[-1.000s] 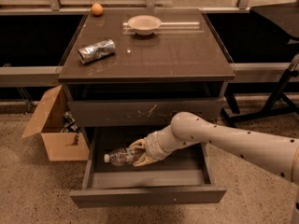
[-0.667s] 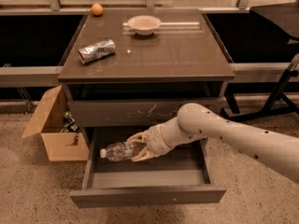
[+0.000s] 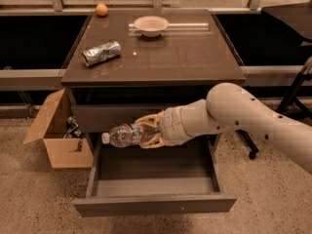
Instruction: Pick water bottle from middle drawer and place on counter
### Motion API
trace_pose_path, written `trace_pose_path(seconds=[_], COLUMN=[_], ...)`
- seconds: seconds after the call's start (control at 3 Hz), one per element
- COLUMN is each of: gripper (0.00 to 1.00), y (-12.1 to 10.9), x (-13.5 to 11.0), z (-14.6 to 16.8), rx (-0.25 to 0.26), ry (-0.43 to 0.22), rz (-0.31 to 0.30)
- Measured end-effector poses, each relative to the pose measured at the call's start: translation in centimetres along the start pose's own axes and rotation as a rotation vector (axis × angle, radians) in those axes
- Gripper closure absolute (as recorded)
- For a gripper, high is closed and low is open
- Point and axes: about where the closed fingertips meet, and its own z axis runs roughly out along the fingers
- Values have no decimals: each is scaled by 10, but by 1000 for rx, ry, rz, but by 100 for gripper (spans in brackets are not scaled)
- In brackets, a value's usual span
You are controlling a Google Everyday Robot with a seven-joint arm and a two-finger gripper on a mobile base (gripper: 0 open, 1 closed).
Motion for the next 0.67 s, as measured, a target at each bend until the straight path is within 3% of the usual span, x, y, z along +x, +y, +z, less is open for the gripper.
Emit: trace_pose_path(seconds=[0.33, 0.67], gripper=[100, 100], y=[0, -32], x=[0, -6], z=[0, -37], rx=[0, 81], ry=[0, 9], rz=[0, 11])
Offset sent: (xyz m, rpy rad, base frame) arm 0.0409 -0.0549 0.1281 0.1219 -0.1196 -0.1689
